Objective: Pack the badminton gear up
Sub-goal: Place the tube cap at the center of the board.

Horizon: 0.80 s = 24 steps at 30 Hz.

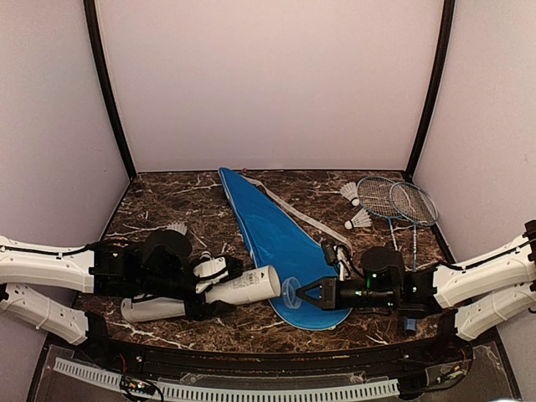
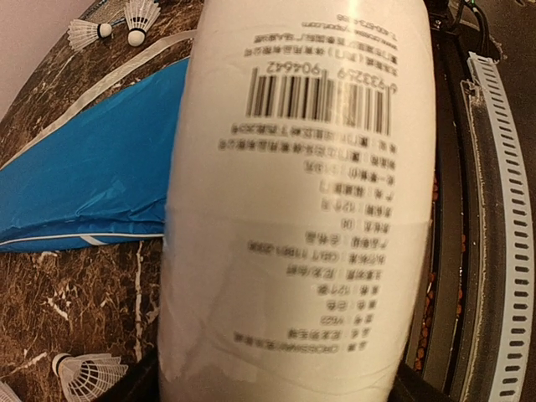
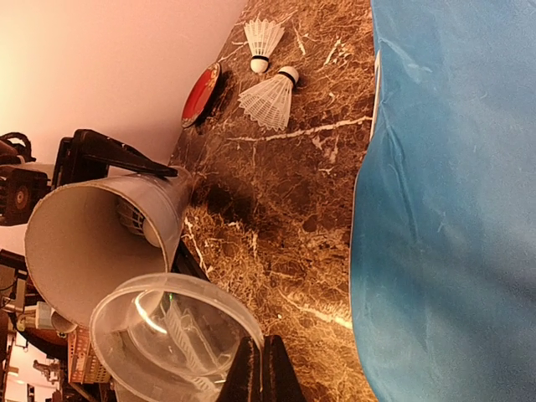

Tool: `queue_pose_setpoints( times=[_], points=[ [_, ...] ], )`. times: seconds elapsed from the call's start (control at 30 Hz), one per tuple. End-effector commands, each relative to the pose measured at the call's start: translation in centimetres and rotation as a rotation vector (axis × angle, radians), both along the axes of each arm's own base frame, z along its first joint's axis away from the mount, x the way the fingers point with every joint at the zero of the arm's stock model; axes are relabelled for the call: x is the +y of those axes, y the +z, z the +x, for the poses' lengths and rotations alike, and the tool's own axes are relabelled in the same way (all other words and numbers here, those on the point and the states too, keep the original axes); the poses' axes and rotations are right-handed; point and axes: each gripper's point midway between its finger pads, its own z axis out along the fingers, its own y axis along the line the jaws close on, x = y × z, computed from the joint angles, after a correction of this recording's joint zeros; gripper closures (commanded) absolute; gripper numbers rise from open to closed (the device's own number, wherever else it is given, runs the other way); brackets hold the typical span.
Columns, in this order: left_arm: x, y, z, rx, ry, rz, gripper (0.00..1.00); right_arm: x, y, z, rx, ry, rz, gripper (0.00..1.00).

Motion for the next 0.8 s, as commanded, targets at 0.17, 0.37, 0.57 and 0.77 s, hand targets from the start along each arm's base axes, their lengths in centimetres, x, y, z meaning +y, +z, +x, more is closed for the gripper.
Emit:
queue_pose_setpoints(
  times=[0.17,0.37,0.57,0.77],
  points=[
    [1.4,2.3,2.6,-0.134,0.135,-0.035,0.28,-0.2,0.4,0.3,-0.045,-0.002,-0.039,0.98],
    [3.6,3.8,5.3,-0.226,0.288,-0.033,0.27,1.9,-0.2,-1.4,-0.116,0.072,-0.177,0.98],
    [5.4,5.9,7.0,-0.269,0.388,-0.082,0.27,4.0,-1.2,-2.6,-0.132,0.121,-0.25,0.98],
    [6.3,7.1,7.4,-0.312,0.427,-0.102,0.27,5.5,-2.9,-3.4,-0.153,0.158,-0.368,0.98]
  ],
)
